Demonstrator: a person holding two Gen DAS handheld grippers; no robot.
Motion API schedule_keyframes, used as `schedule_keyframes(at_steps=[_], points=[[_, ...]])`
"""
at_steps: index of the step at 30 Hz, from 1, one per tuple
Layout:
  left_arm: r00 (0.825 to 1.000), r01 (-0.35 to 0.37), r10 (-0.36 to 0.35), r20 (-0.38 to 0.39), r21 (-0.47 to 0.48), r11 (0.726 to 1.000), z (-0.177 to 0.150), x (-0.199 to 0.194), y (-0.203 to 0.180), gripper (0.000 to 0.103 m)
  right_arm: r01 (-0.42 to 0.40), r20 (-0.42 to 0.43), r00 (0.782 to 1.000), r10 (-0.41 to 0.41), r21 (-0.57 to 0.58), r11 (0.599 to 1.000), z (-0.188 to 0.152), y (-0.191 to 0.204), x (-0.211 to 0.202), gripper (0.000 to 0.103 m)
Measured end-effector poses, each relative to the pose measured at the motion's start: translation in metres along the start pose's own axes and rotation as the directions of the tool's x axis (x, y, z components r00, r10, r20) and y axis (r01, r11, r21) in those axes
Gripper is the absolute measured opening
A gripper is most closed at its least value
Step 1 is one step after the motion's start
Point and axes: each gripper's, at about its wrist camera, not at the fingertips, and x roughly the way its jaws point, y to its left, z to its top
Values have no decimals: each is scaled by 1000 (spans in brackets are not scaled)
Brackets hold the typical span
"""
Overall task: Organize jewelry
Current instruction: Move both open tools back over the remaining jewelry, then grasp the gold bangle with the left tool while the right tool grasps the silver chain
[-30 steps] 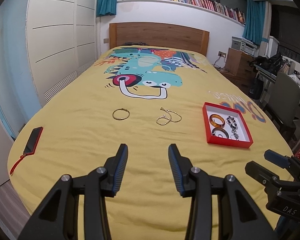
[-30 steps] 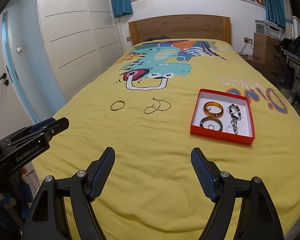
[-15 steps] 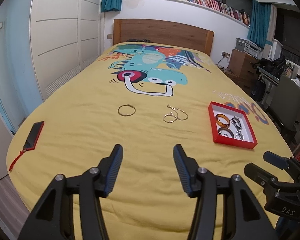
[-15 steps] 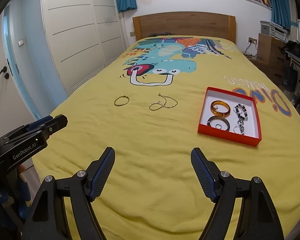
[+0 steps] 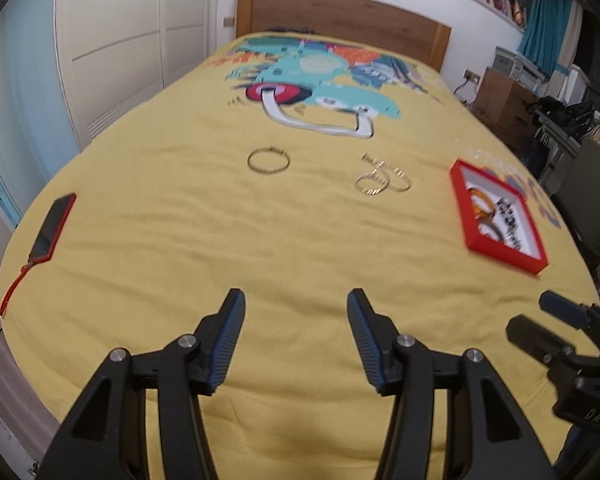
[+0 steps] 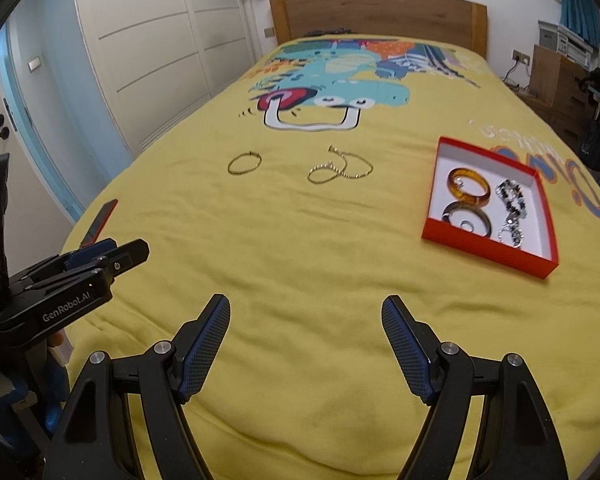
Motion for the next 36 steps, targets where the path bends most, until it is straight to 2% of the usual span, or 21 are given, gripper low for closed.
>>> schedule_keyframes(at_steps=[5,9,12,17,23,30,36], points=[[998,-20,20,-53,5,1000,6,32,10,51,-24,-24,999,24,3,1000,12,-3,28,77],[997,-16,17,-77,5,1000,24,64,18,51,-48,-51,998,49,18,999,27,-11,60,78],[997,9,-9,-80,-5,1000,44,88,23,51,-67,-66,995,69,34,997,42,-19,87,78],[997,45,-43,-59,39,998,90,131,18,51,-85,-80,993,91,68,994,68,-37,133,78],[996,44,-38,-81,78,996,134,194,12,50,-139,-85,985,153,154,978,99,-65,185,76],[992,1,13,-129,115,993,160,257,13,44,-214,-93,966,242,240,947,129,-86,236,57],[991,3,19,-131,161,987,165,277,8,43,-243,-64,961,271,283,928,149,-90,261,53]])
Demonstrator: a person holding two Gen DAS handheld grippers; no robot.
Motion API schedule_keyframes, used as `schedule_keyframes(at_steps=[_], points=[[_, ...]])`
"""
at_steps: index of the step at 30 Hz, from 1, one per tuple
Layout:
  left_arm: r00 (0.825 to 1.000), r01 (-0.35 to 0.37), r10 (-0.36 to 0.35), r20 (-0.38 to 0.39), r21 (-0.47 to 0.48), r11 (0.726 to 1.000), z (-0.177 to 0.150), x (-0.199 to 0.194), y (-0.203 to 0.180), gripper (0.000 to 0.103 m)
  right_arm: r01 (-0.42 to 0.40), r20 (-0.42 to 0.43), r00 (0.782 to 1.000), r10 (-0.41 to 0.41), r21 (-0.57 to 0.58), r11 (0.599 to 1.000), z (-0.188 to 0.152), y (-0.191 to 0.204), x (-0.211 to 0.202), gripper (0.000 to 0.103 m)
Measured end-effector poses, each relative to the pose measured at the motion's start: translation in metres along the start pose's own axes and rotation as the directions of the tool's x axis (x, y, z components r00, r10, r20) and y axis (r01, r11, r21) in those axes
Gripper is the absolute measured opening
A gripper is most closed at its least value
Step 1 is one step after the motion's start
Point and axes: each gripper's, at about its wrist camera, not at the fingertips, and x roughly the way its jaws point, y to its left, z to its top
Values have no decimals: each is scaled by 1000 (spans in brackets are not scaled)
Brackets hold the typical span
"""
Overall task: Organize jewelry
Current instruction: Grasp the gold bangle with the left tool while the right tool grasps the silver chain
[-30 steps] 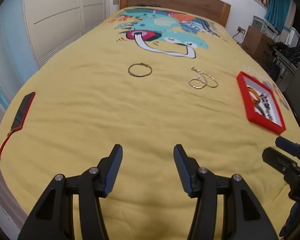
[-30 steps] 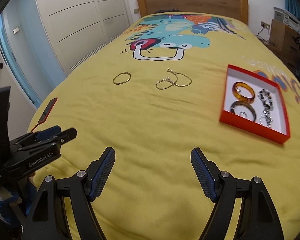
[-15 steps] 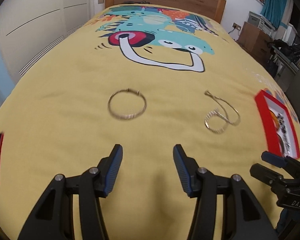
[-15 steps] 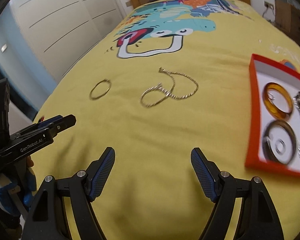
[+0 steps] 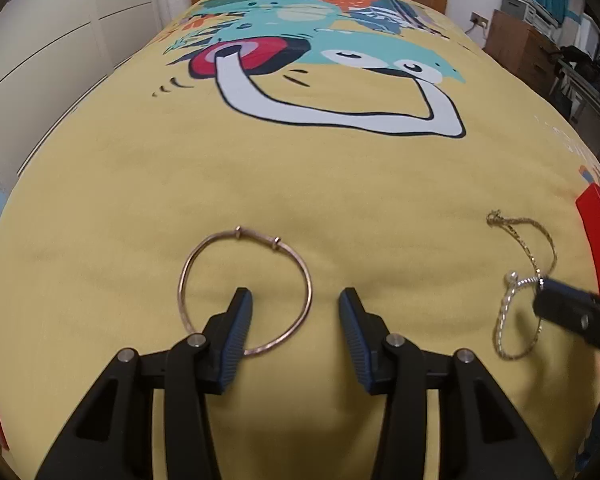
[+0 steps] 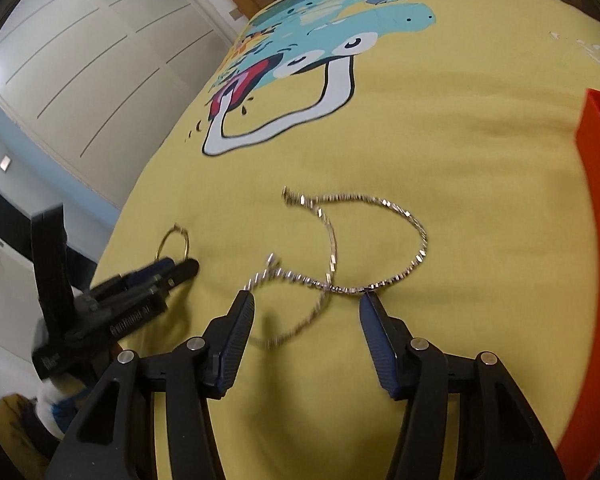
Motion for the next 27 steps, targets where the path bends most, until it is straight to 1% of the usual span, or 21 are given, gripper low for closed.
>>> schedule_keyframes(at_steps=[2,3,4,5,7,8,10,11,14,19,23,27], points=[[1000,10,-10,-1,7,1000,2,4,-1,39,-8,2,1000,8,7,1000,5,0,5,47],[1000,13,-13,-1,10,1000,2,5,-2,34,-11,-1,1000,11,11,1000,6,1,8,42],[1000,18,-18,-1,15,1000,2,6,-4,27,-10,-11,1000,10,12,1000,7,2,14,36],[1000,24,-24,-3,20,1000,2,6,-7,23,0,-18,1000,0,9,1000,9,2,19,34],[1000,30,-30,-4,36,999,0,6,-13,8,17,-21,1000,-17,-2,1000,9,3,23,23],[999,41,-41,-6,38,998,-2,6,-16,5,21,-23,1000,-22,-4,1000,9,3,23,21],[998,59,-59,-6,28,998,-4,3,-18,4,32,-30,999,-32,-9,999,8,1,21,6],[997,78,-78,-8,10,997,-5,0,-17,4,32,-30,999,-32,-10,999,7,0,19,3],[993,122,-122,-6,-32,992,-11,-9,-16,4,18,-20,1000,-18,-14,1000,3,0,10,3],[984,179,-179,10,-84,980,-24,-33,-16,4,-23,6,1000,23,-40,999,-8,11,-15,3],[975,220,-216,45,-113,969,-32,-63,-16,4,-60,41,997,62,-44,997,-15,23,-47,3],[970,237,-228,86,-106,966,-39,-101,-19,3,-78,83,993,83,-61,995,-23,37,-85,3]])
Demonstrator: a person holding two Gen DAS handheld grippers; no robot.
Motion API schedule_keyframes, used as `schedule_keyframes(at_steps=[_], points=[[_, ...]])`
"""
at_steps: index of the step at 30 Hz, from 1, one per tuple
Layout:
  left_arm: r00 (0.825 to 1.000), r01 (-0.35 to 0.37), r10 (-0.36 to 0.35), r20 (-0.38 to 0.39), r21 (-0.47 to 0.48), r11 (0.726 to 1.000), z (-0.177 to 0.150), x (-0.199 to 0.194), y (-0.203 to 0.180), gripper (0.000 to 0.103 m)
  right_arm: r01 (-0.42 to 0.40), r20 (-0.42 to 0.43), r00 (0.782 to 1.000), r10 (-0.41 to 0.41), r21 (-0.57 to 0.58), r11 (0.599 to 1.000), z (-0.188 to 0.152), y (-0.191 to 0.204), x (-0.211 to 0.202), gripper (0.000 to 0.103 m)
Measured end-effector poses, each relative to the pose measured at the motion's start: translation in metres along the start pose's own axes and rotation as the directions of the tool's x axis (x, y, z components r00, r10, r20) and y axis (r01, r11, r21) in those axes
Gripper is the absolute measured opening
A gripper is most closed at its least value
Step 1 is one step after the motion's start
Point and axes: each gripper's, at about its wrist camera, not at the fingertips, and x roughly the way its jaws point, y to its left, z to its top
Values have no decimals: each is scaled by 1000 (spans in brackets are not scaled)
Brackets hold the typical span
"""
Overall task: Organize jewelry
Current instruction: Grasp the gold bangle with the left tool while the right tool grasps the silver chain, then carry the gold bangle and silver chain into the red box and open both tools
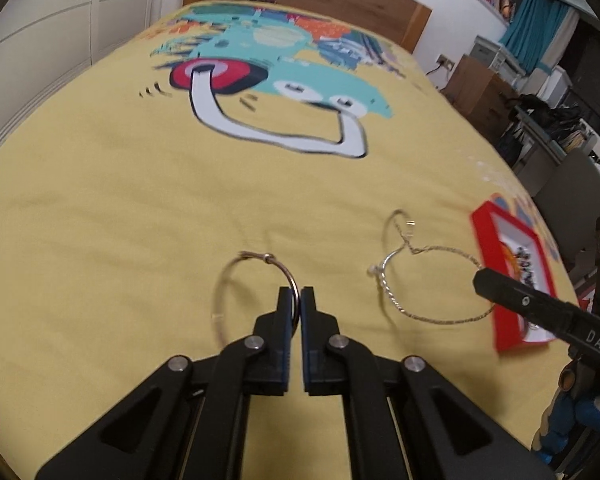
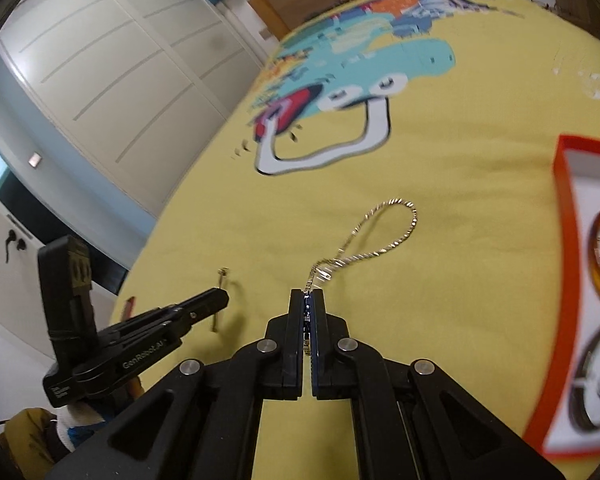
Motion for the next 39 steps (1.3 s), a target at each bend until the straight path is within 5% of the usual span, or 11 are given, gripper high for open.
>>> schedule_keyframes(at_steps=[19,39], points=[[986,71,-78,149,53,996,-49,-146,-59,3,-2,157,987,19,-110,994,-43,78,-149,3],[969,145,-173,178,161,976,-43,-167,-159,3,46,294,956,-19,-87,995,-45,34,-250,3]])
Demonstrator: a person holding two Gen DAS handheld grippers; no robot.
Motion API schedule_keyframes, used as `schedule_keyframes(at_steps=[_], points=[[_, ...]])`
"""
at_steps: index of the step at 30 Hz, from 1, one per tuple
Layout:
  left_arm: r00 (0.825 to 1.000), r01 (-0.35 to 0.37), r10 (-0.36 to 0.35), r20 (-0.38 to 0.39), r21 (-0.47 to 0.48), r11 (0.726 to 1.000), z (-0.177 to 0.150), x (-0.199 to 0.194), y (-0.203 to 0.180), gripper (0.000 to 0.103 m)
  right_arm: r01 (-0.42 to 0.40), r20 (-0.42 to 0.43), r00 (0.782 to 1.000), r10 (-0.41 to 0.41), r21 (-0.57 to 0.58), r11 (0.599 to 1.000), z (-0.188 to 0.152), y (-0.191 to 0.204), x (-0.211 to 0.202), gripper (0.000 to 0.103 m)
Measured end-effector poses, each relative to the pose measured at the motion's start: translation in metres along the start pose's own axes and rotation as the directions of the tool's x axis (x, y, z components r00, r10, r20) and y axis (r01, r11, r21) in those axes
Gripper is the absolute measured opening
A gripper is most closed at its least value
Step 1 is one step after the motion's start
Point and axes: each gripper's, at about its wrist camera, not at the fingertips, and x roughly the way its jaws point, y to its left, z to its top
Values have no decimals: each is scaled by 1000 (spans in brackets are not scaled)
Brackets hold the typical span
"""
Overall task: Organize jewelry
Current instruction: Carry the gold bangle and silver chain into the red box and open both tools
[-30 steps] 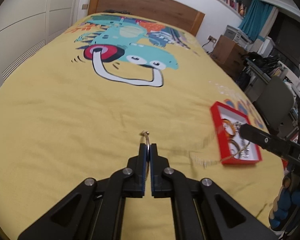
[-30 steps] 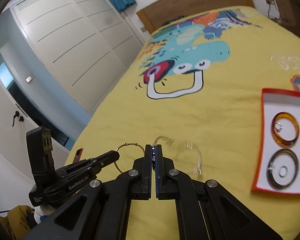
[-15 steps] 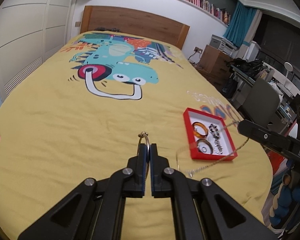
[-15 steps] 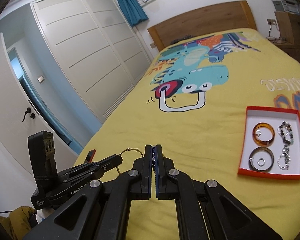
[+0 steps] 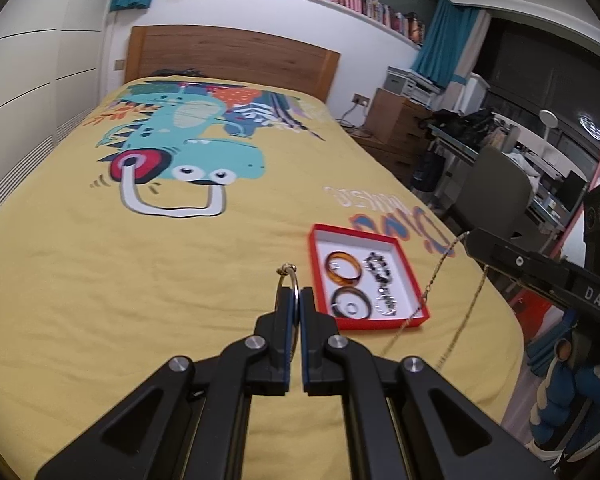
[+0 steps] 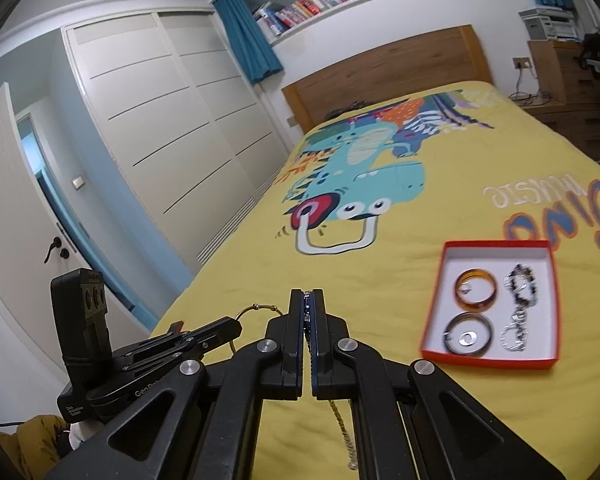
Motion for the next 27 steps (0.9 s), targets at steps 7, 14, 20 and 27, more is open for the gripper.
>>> schedule_keyframes(at_steps=[7,14,20,27], points=[[998,46,-44,-42,37,998,9,36,-41,3,51,29,998,-51,20,999,19,-45,-18,3],[993,71,-64,-104,70,995,17,85,-74,3,85,38,995,-87,60,995,37,-100,-13,3],[984,81,-67,-165,81,993,22,139,-95,3,119,10,993,-121,111,987,39,-157,11,3],[967,93,-70,-245,84,992,15,205,-109,3,149,-25,989,-147,152,977,35,-206,40,3]])
